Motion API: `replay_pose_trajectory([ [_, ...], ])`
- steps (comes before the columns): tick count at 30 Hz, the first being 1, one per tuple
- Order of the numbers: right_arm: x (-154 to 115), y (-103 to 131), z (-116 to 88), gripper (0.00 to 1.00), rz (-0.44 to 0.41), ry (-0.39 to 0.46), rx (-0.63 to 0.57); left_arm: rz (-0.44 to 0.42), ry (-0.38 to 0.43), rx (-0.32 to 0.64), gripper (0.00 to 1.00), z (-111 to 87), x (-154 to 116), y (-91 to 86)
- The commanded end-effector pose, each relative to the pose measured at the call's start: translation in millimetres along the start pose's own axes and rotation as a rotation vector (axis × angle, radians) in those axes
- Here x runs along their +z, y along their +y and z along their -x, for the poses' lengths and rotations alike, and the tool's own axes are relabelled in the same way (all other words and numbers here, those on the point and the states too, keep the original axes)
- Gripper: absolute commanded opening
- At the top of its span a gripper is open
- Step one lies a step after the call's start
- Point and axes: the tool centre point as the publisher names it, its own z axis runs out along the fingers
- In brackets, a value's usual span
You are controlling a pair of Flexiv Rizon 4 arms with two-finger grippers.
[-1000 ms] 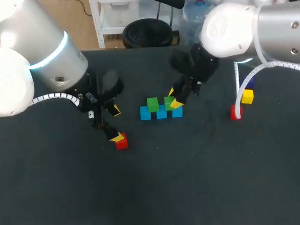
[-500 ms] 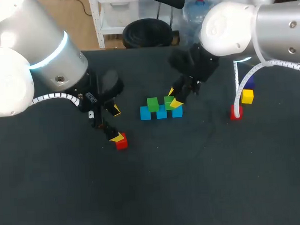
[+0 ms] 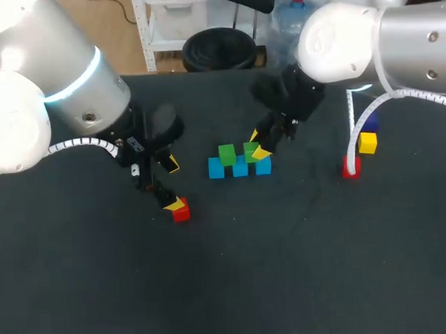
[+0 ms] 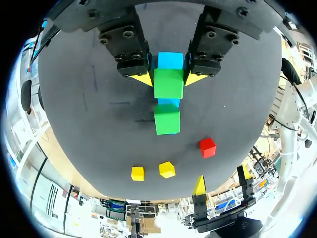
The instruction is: Place the blue cubes, place green cubes on the blue cubes, place the yellow cubes on the green cubes, then place the red cubes on the yellow cubes, and place purple cube on the red cubes.
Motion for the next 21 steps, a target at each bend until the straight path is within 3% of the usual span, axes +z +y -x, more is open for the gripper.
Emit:
replay_pose_trajectory([
  [1, 0.5, -1.5, 0.1, 0.0, 0.005, -0.002, 0.001, -0.003, -0.004, 0.003, 1.0, -1.3, -0.5, 0.8],
  [13, 1.6, -2.2, -0.4, 0.0, 0.009, -0.002, 0.011, -0.003, -0.004, 0.003, 1.0, -1.3, -0.5, 0.8],
  [15, 1.6, -2.2, -0.5, 0.11, 0.01, -0.002, 0.012, -0.003, -0.004, 0.003, 1.0, -1.3, -0.5, 0.8],
  [21, 1.7, -2.4, -0.5, 0.1, 0.01, -0.002, 0.014, -0.003, -0.004, 0.003, 1.0, -1.3, -0.5, 0.8],
])
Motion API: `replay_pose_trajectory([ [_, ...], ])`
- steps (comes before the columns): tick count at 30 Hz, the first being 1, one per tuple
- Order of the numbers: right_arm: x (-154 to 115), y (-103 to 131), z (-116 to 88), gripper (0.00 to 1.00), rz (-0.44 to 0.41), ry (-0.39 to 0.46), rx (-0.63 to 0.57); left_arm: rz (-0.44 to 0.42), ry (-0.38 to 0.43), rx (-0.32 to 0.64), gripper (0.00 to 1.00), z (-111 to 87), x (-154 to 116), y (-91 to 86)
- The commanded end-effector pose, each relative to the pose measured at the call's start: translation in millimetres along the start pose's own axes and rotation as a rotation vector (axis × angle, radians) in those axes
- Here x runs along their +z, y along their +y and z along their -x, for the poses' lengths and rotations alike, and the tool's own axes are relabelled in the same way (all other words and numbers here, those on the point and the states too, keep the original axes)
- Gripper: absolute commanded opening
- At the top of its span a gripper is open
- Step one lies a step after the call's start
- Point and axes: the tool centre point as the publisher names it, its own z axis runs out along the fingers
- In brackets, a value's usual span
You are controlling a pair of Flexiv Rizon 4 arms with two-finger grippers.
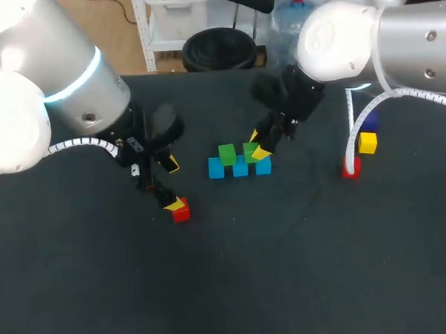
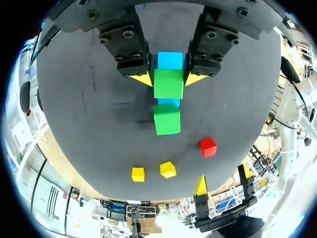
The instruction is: Place the blue cubes, place green cubes on the blue cubes, place the yellow cubes on the green cubes, then place the red cubes on the yellow cubes, and place purple cube on the red cubes.
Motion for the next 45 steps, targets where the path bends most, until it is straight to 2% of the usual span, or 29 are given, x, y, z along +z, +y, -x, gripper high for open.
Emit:
replay_pose_trajectory([
  [1, 0.8, -1.8, -0.2, 0.1, 0.004, 0.0, 0.001, -0.003, -0.004, 0.003, 1.0, -1.3, -0.5, 0.8],
  [11, 1.6, -2.3, -0.1, 0.21, 0.006, 0.0, 0.005, -0.003, -0.004, 0.003, 1.0, -1.3, -0.5, 0.8],
  [13, 1.7, -2.3, 0.0, 0.32, 0.006, 0.001, 0.006, -0.003, -0.004, 0.003, 1.0, -1.3, -0.5, 0.8],
  [14, 1.7, -2.3, 0.0, 0.34, 0.006, 0.001, 0.006, -0.003, -0.004, 0.003, 1.0, -1.3, -0.5, 0.8],
  [20, 2.0, -2.3, 0.3, 0.34, 0.009, -0.001, 0.004, -0.003, -0.004, 0.003, 1.0, -1.3, -0.5, 0.8],
  [29, 2.1, -2.0, 0.2, 0.5, 0.011, -0.001, 0.004, -0.003, -0.004, 0.003, 1.0, -1.3, -0.5, 0.8],
  [33, 2.3, -1.7, 0.0, 0.51, 0.012, -0.001, 0.006, -0.003, -0.004, 0.003, 1.0, -1.3, -0.5, 0.8],
  [34, 2.3, -1.7, 0.0, 0.69, 0.012, -0.001, 0.006, -0.003, -0.004, 0.003, 1.0, -1.3, -0.5, 0.8],
  [35, 2.3, -1.6, -0.1, 1.0, 0.013, -0.001, 0.007, -0.003, -0.004, 0.003, 1.0, -1.3, -0.5, 0.8],
  [45, -1.8, -1.6, 0.1, 1.0, 0.01, -0.001, 0.012, -0.003, -0.004, 0.003, 1.0, -1.3, -0.5, 0.8],
])
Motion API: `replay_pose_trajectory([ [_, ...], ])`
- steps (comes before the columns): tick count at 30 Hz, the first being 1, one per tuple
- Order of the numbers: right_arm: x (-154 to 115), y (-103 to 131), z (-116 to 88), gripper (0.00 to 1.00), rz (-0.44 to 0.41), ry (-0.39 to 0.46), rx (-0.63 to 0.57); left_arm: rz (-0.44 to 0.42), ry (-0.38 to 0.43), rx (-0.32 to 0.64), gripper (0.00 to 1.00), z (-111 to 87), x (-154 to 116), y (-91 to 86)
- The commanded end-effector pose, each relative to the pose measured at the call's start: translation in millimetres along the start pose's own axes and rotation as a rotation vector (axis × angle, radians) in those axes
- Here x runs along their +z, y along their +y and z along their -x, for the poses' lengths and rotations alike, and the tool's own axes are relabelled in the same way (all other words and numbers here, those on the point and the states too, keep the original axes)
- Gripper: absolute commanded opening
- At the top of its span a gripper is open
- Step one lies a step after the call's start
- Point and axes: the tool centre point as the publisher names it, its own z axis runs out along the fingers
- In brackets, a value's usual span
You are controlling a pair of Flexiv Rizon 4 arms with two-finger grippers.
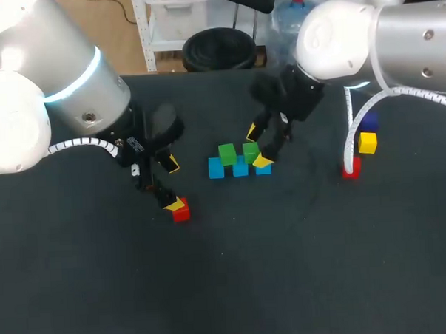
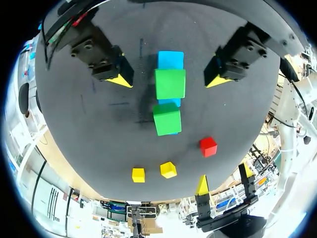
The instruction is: Place the blue cubes, place green cubes on the blue cubes, place the yellow cubes on the green cubes, then place the red cubes on the yellow cubes, and place purple cube on the red cubes.
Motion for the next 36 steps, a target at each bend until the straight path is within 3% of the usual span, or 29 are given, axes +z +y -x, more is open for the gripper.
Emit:
replay_pose_trajectory([
  [1, -4, -1, 0, 1.0, -0.001, 0.0, 0.002, -0.003, -0.004, 0.003, 1.0, -1.3, 0, 0.8],
  [13, -27, 5, -7, 1.0, -0.037, -0.005, 0.012, -0.003, -0.004, 0.003, 1.0, -1.3, 0, 0.8],
  [36, -62, 30, -40, 1.0, -0.096, -0.002, 0.048, -0.003, -0.004, 0.003, 1.0, -1.3, 0, 0.8],
])
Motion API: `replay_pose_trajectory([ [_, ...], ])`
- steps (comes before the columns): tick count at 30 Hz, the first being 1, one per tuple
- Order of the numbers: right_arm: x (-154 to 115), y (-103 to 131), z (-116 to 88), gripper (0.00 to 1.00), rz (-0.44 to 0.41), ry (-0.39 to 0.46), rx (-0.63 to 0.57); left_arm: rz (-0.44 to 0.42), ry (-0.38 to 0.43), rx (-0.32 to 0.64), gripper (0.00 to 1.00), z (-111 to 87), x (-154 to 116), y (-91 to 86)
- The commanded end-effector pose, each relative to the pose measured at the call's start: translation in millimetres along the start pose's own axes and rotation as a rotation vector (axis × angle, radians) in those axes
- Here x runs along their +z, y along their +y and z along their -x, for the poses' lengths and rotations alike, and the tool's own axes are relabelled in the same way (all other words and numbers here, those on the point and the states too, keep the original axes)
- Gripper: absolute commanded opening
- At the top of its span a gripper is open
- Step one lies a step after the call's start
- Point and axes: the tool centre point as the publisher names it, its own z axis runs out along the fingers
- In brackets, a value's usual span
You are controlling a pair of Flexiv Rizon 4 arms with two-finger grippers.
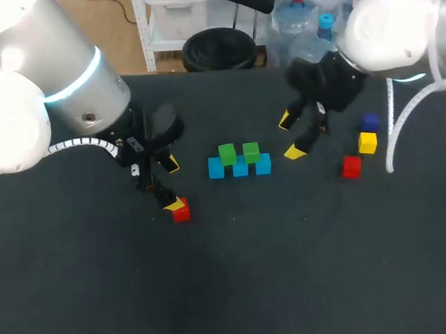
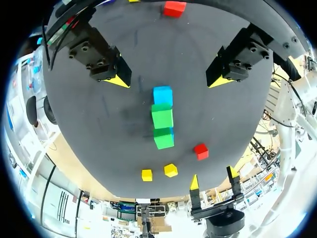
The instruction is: Place the blue cubes, place green cubes on the blue cubes, place the yellow cubes on the green cubes, then place the red cubes on the yellow cubes, and place purple cube on the red cubes.
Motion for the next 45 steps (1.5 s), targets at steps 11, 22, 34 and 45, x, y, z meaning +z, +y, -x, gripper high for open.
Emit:
replay_pose_trajectory([
  [11, -25, 6, -37, 1.0, -0.036, -0.031, 0.049, -0.003, -0.004, 0.003, 1.0, -1.3, 0, 0.8],
  [22, -49, 8, -70, 1.0, -0.099, -0.008, 0.117, -0.003, -0.004, 0.003, 1.0, -1.3, 0, 0.8],
  [34, -58, 8, -88, 1.0, -0.121, -0.001, 0.162, -0.003, -0.004, 0.003, 1.0, -1.3, 0, 0.8],
  [45, -54, 15, -82, 1.0, -0.083, -0.044, 0.133, -0.003, -0.004, 0.003, 1.0, -1.3, 0, 0.8],
])
